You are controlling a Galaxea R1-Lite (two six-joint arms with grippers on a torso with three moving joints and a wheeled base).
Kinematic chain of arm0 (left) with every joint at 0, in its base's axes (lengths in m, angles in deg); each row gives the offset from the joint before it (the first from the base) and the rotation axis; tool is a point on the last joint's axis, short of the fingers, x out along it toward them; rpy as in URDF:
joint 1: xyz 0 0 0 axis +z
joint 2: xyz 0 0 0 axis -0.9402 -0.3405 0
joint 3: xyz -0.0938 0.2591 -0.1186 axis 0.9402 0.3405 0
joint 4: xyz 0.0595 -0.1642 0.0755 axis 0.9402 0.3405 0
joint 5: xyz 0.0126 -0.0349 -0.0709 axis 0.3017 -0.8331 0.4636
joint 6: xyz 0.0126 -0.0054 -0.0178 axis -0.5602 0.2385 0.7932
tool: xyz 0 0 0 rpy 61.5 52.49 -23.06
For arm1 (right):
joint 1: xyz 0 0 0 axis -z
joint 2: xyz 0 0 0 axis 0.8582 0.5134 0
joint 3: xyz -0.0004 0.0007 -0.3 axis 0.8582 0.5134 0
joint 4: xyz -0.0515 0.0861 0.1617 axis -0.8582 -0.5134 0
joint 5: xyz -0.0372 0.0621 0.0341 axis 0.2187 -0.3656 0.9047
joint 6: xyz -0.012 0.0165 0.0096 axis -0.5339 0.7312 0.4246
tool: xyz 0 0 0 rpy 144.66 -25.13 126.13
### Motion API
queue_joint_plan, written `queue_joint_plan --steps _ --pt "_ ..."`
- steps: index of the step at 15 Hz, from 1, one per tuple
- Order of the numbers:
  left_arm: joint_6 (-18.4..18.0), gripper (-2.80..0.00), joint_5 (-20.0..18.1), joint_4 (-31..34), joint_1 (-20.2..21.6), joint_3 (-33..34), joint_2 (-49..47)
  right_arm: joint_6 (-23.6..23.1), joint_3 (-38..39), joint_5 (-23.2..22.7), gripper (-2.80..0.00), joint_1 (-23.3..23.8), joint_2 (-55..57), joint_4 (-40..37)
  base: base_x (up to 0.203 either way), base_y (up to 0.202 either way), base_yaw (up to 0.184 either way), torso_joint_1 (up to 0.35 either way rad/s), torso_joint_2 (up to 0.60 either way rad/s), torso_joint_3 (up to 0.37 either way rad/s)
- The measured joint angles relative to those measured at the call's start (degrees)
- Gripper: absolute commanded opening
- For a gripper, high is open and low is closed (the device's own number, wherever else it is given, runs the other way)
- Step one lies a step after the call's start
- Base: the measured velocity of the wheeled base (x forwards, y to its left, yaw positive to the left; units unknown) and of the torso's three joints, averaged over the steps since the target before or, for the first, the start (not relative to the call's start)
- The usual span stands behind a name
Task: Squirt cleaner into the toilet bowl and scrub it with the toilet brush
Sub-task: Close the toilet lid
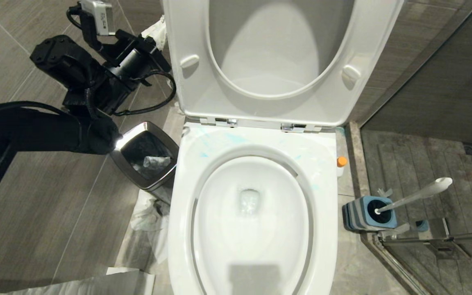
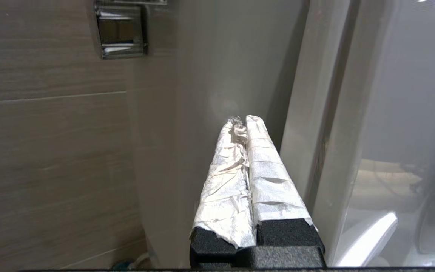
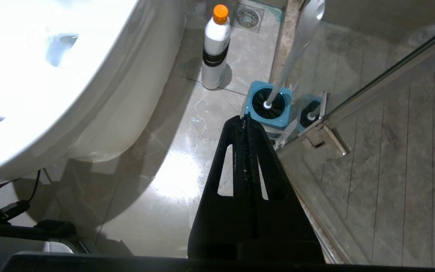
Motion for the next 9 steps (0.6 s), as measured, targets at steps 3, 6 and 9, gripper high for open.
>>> queue_joint_plan --steps 3,6,9 --pt "0.34 -2.80 -0.07 -0.16 -0.94 -0.95 -1.15 0.00 0.00 0.00 -2.80 0.00 0.00 0.00 0.000 0.000 0.000 0.000 0.00 0.000" --pt "0.59 -2.80 -3.18 -0.02 -1.62 -0.74 -0.91 0.02 0.00 -0.01 -2.80 0.00 0.00 0.00 0.000 0.000 0.000 0.000 0.00 0.000" --pt "2.30 -2.80 -5.04 -0.03 -1.73 4.07 1.52 0.00 0.00 0.03 -2.80 0.00 0.00 0.00 0.000 0.000 0.000 0.000 0.00 0.000"
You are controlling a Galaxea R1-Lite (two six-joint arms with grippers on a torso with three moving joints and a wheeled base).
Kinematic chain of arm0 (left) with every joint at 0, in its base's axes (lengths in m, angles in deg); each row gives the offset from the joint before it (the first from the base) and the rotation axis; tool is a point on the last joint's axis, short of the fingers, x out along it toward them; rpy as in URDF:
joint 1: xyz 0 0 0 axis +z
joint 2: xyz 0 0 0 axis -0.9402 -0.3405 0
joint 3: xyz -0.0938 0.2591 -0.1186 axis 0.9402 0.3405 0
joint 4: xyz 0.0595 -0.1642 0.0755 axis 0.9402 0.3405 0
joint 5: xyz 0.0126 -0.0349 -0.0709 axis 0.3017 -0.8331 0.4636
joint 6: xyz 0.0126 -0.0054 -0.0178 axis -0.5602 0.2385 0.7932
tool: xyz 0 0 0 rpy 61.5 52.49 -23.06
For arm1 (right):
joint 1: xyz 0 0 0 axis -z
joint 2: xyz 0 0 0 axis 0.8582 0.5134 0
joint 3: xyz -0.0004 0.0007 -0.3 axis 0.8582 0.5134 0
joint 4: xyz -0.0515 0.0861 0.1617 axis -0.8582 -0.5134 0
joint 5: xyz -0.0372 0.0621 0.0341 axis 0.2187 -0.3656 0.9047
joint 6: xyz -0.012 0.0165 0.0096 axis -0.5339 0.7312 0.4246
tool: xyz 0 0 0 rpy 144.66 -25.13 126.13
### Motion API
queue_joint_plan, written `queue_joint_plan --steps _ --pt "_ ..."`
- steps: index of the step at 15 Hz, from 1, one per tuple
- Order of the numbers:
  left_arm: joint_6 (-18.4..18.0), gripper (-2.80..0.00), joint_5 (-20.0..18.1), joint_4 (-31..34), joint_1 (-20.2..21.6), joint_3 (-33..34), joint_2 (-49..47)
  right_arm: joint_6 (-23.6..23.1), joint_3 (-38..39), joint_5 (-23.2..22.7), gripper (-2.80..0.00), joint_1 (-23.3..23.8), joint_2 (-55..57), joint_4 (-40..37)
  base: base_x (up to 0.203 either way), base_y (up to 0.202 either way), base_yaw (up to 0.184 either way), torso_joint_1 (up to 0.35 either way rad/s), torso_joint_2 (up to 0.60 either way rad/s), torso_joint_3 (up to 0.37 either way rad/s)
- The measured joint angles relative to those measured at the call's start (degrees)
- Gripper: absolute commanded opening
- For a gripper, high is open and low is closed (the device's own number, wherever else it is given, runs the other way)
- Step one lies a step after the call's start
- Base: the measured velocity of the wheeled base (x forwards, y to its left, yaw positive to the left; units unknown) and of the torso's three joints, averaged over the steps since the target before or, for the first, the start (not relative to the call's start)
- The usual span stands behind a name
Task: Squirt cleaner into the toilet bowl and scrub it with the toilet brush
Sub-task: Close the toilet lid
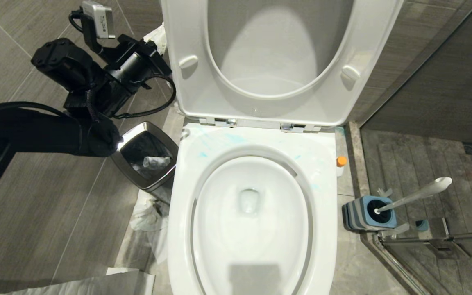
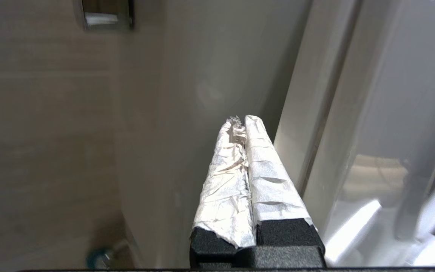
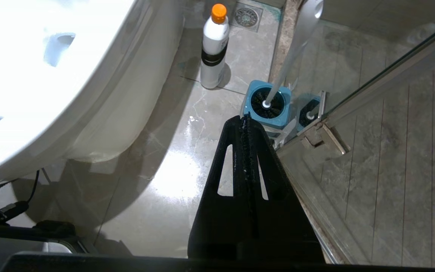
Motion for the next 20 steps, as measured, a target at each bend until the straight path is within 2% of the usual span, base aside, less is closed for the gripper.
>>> queue_joint_plan --steps 4,7,9,13,17,20 --pt "4.73 -2.80 -2.80 0.00 0.00 17.72 9.55 0.03 0.00 -0.03 -2.80 0.00 0.00 0.00 0.000 0.000 0.000 0.000 0.00 0.000" --pt "6.06 -2.80 -5.71 0.39 0.00 30.13 18.38 0.03 0.00 -0.01 -2.80 -0.01 0.00 -0.01 0.000 0.000 0.000 0.000 0.00 0.000" --pt "6.49 -2.80 -6.19 0.35 -0.15 35.07 23.77 0.00 0.00 -0.04 -2.80 -0.02 0.00 0.00 0.000 0.000 0.000 0.000 0.00 0.000" --pt "7.27 -2.80 -5.25 4.34 0.99 37.08 33.27 0.00 0.00 0.00 -2.80 0.00 0.00 0.00 0.000 0.000 0.000 0.000 0.00 0.000" --pt "7.92 -2.80 -3.93 18.82 0.05 37.40 44.94 0.00 0.00 -0.03 -2.80 -0.02 0.00 0.00 0.000 0.000 0.000 0.000 0.00 0.000" --pt "8.41 -2.80 -2.73 24.82 1.47 39.08 50.64 0.00 0.00 0.00 -2.80 -0.02 0.00 0.00 0.000 0.000 0.000 0.000 0.00 0.000"
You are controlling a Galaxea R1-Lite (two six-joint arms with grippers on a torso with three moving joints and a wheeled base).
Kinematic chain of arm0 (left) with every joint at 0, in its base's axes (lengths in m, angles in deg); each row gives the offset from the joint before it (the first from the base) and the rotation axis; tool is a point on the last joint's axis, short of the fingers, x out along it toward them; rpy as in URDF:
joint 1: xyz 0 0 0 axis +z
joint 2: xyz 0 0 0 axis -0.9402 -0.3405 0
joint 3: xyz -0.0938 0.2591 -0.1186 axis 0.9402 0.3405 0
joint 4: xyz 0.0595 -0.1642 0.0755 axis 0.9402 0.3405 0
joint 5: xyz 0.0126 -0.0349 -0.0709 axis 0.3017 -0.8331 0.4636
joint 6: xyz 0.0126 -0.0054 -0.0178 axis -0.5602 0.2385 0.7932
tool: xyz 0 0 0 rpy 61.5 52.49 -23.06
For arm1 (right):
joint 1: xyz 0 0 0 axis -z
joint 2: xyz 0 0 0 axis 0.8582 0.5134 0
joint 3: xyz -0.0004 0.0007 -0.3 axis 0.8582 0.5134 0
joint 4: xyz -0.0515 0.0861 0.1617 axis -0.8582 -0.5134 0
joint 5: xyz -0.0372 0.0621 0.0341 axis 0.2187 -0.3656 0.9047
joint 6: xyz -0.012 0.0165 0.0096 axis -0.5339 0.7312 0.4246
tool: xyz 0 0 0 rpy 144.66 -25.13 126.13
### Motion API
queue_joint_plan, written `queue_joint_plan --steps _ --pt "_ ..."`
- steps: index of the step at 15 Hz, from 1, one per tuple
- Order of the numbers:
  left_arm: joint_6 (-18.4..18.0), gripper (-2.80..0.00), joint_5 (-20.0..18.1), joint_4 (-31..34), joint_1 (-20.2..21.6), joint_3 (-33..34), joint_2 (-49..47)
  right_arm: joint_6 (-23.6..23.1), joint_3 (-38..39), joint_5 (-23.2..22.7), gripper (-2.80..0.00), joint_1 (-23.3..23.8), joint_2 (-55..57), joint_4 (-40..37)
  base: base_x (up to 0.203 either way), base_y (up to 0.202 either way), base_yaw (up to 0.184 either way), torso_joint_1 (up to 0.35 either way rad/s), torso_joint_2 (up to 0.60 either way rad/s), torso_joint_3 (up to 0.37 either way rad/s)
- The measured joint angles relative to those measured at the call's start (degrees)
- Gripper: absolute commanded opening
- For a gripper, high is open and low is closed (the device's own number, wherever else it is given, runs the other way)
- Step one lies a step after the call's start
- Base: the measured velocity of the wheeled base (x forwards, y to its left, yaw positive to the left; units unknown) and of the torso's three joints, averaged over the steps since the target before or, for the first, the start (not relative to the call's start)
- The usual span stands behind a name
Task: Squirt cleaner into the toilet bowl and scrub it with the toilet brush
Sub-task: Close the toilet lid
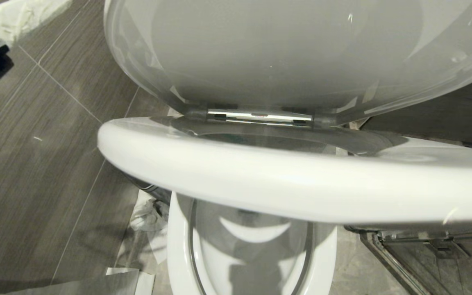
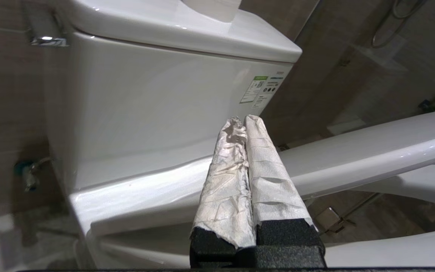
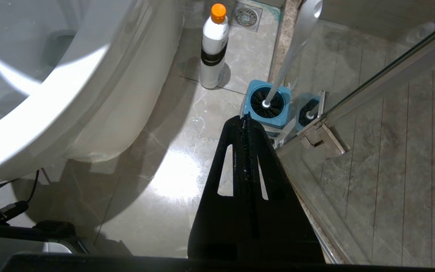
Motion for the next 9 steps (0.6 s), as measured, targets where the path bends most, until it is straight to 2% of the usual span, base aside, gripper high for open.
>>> queue_joint_plan --steps 5,9 --pt "0.18 -2.80 0.66 18.47 1.43 -1.42 7.76 0.00 0.00 -0.01 -2.80 0.02 0.00 0.00 0.000 0.000 0.000 0.000 0.00 0.000" --pt "-0.09 -2.80 1.35 20.31 3.03 -0.91 11.64 0.00 0.00 0.00 -2.80 0.02 0.00 0.00 0.000 0.000 0.000 -0.002 0.00 0.128"
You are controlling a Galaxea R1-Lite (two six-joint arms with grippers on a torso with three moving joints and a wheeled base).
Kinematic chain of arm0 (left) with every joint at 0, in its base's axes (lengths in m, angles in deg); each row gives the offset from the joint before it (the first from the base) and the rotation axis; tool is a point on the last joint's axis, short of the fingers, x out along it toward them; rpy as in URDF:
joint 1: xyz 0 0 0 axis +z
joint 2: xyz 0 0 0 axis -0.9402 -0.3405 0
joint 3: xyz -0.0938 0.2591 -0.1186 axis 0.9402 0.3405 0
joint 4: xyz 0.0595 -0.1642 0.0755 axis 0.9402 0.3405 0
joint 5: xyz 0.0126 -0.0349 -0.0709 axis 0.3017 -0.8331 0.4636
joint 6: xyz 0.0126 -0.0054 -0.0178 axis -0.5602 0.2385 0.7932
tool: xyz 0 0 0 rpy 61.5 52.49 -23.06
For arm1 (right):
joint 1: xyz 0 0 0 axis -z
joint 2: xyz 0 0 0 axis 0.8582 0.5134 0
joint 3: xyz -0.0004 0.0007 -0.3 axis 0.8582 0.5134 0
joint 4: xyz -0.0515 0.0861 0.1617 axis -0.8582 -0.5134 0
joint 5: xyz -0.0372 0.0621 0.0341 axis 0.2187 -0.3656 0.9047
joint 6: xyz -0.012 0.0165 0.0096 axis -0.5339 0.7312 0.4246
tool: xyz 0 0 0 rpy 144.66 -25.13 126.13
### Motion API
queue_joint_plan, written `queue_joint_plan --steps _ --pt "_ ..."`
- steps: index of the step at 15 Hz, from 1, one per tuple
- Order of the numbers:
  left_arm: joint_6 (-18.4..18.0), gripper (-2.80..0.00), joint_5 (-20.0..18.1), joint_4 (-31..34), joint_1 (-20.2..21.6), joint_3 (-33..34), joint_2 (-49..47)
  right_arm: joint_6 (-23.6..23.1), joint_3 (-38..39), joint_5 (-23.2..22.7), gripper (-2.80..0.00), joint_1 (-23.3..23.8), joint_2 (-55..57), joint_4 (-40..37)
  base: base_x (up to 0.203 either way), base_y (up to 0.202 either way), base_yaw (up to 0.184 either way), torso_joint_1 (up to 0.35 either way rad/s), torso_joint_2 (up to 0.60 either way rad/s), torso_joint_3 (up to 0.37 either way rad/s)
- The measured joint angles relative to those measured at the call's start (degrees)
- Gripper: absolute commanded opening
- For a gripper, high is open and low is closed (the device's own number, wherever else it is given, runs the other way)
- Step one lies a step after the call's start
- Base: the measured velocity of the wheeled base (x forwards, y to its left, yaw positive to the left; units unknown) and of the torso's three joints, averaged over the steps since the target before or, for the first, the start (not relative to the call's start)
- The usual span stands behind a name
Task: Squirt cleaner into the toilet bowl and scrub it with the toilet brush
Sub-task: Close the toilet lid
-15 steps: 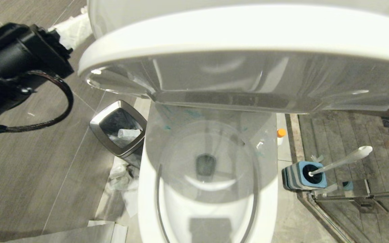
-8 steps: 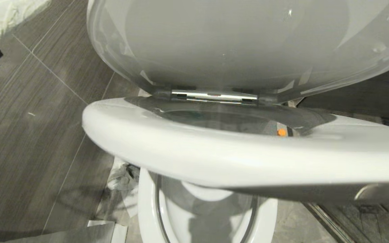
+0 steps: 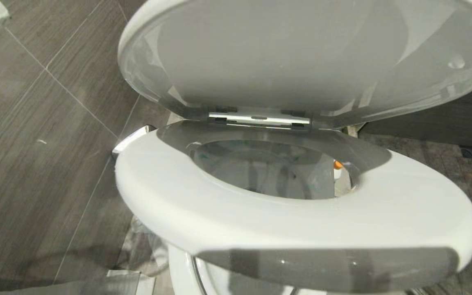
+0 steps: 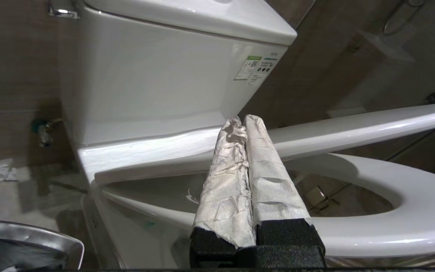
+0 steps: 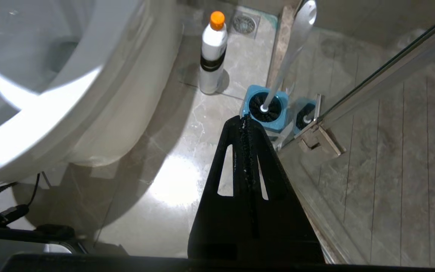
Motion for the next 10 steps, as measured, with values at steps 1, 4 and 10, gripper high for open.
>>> queue_joint_plan --steps 1,4,10 --pt "0.06 -2.80 0.02 0.10 0.31 0.21 0.69 0.00 0.00 0.00 -2.80 0.00 0.00 0.00 0.000 0.000 0.000 0.002 0.00 0.193" --pt "0.05 -2.80 -0.05 0.21 0.64 0.37 2.16 0.00 0.00 0.00 -2.80 0.00 0.00 0.00 0.000 0.000 0.000 0.008 0.00 0.201" --pt "-0.88 -2.80 -0.68 0.29 0.16 2.83 4.65 0.00 0.00 -0.02 -2.80 -0.02 0.00 -0.01 0.000 0.000 0.000 0.001 0.00 0.196"
